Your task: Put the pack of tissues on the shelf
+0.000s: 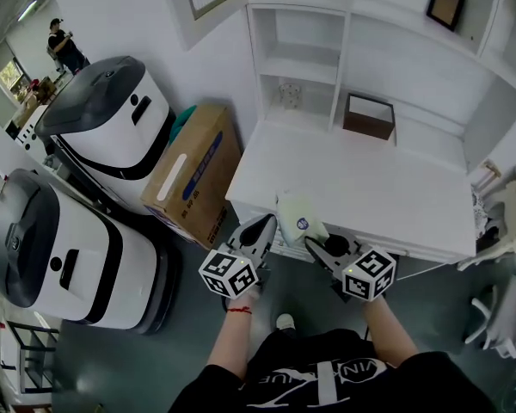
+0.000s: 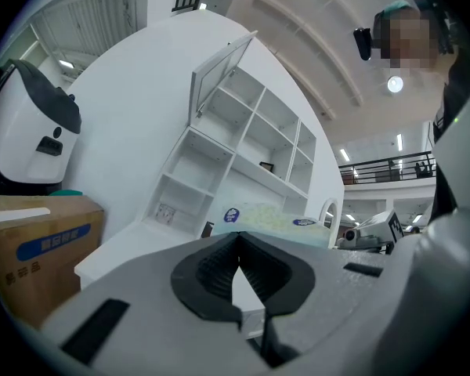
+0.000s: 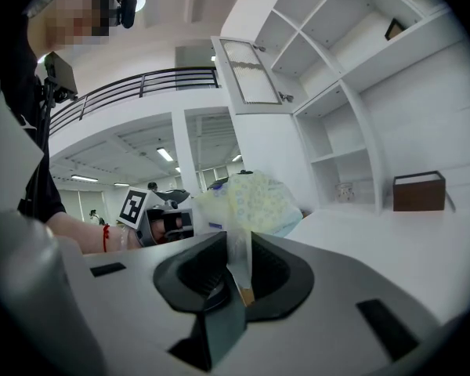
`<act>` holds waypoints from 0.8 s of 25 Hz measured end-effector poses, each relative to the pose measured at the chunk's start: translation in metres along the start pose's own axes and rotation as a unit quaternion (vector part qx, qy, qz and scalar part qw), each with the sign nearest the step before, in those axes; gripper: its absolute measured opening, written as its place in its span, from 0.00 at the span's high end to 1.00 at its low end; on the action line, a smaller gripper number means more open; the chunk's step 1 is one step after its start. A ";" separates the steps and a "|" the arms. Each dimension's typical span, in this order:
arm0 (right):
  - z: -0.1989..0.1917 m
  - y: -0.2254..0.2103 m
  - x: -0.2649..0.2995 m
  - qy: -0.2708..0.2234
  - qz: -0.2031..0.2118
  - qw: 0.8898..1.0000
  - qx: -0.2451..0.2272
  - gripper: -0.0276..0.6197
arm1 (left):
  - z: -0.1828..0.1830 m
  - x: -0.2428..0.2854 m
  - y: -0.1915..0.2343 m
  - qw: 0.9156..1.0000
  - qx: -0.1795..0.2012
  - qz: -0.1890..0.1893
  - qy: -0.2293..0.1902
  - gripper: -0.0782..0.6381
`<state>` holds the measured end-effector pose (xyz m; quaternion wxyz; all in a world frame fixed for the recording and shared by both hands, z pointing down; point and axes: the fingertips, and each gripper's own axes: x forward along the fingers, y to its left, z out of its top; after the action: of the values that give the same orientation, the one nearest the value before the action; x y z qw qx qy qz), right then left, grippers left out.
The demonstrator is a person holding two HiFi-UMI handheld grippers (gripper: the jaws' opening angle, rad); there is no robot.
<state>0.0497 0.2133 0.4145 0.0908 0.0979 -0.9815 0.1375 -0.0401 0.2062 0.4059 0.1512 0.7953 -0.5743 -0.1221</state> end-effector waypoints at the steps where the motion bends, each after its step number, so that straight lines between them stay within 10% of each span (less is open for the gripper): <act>1: -0.001 -0.001 0.003 0.001 -0.002 1.000 0.000 0.85 | -0.001 0.001 0.004 1.000 -0.002 -0.003 0.001 0.88; 20: 0.011 -0.087 0.068 -0.010 -0.033 0.999 0.029 0.85 | -0.007 0.079 0.075 0.999 -0.018 -0.025 0.044 0.88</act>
<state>0.0010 0.1166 0.4401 0.0829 0.1344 -0.9742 0.1615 -0.0789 0.1098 0.4399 0.1876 0.8111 -0.5447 -0.1017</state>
